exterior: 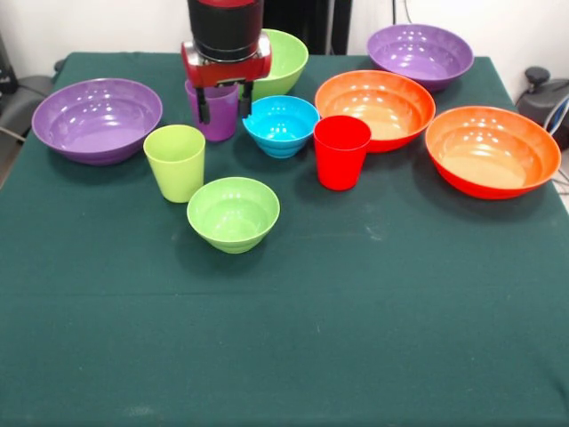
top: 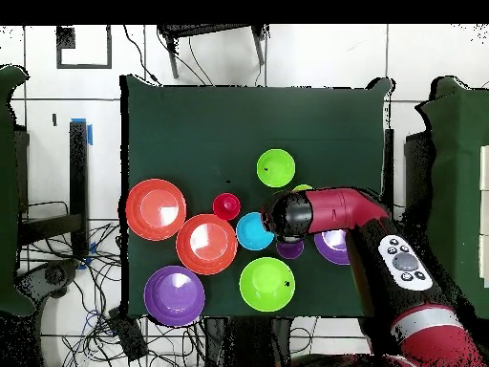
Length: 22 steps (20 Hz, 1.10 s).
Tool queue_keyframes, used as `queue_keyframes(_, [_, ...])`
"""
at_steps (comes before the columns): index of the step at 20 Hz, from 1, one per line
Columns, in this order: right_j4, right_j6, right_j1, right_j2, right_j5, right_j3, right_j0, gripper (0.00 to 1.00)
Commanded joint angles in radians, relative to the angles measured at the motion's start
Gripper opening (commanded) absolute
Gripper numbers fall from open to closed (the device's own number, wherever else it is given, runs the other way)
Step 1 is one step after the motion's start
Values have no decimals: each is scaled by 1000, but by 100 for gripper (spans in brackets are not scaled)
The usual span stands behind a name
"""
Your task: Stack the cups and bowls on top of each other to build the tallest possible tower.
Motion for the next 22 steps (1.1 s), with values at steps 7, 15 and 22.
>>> queue_keyframes(7, [-89,-142,66,40,-14,-63,-36,100])
queue_keyframes(15, [-84,-153,79,60,-15,-80,-43,100])
queue_keyframes(22, [-105,-181,111,99,-98,-77,-87,100])
